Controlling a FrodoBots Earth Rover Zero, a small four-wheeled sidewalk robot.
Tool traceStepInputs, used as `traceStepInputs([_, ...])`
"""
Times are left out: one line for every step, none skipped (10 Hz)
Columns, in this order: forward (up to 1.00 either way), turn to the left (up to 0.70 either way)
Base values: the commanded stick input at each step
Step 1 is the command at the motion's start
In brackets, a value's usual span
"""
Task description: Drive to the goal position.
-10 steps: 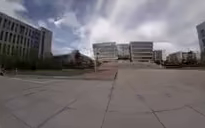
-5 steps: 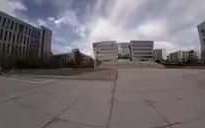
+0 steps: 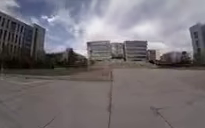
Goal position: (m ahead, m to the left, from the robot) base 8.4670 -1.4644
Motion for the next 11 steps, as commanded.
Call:
traceStepInputs([0.70,-0.35])
traceStepInputs([0.70,-0.35])
traceStepInputs([0.70,-0.35])
traceStepInputs([0.70,-0.10])
traceStepInputs([0.70,0.00])
traceStepInputs([0.70,0.00])
traceStepInputs([0.70,0.00])
traceStepInputs([0.70,0.00])
traceStepInputs([0.70,0.00])
traceStepInputs([0.70,0.00])
traceStepInputs([0.70,0.00])
